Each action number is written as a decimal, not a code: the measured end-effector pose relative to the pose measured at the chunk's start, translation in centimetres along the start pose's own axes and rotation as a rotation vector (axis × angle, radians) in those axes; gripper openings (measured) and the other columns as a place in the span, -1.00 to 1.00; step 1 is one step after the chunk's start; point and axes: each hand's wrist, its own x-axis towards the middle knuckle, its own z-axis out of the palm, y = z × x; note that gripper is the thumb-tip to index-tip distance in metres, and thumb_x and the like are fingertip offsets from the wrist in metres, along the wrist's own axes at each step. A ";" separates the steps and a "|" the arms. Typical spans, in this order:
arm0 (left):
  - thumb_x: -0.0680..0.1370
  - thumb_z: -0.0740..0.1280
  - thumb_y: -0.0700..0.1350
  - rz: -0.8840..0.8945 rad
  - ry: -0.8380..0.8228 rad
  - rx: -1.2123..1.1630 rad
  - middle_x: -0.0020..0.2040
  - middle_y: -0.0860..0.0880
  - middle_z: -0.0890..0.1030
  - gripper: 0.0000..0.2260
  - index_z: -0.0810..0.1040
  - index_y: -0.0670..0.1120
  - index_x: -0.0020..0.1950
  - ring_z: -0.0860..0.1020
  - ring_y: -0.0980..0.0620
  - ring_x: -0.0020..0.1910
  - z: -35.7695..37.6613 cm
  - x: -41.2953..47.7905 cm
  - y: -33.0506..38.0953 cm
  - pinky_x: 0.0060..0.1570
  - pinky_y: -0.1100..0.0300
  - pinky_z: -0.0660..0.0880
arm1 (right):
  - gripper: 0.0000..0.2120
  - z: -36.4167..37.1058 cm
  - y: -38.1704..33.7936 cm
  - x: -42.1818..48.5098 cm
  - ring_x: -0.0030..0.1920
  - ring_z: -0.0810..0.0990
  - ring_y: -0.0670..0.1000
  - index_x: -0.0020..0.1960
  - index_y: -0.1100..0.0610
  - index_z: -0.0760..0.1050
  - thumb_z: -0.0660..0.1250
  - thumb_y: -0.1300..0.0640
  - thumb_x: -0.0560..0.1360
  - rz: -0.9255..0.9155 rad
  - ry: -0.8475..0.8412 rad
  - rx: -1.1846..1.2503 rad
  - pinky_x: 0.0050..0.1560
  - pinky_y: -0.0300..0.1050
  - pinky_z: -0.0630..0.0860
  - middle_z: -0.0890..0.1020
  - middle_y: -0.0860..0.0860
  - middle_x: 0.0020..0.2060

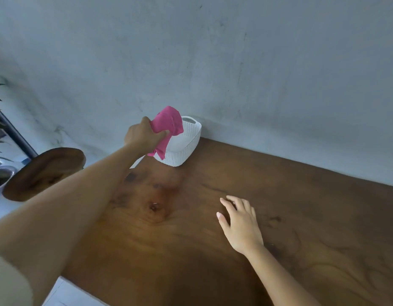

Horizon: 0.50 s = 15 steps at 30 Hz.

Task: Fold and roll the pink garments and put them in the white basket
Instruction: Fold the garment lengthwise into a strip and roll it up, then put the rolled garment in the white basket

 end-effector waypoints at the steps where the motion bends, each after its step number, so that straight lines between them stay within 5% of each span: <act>1: 0.47 0.35 0.31 0.003 -0.010 0.010 -0.11 -0.03 0.59 -0.50 0.41 -0.05 0.15 0.57 -0.12 -0.10 0.3 1.1 0.0 -0.20 0.06 0.49 | -0.55 0.0 0.0 0.0 0.44 0.26 -0.08 0.48 -0.09 0.40 0.11 -0.20 0.65 0.003 -0.004 -0.002 0.46 -0.07 0.26 0.38 -0.17 0.42; 15: 0.58 0.31 0.19 0.061 -0.134 0.095 -0.03 -0.13 0.51 -0.46 0.39 -0.22 0.32 0.51 -0.17 -0.07 3.6 10.2 0.6 -0.11 0.02 0.46 | -0.52 -0.1 -0.8 -0.1 0.46 0.21 -0.14 0.51 -0.15 0.33 0.11 -0.25 0.64 0.121 -0.028 -0.025 0.48 -0.07 0.23 0.30 -0.24 0.45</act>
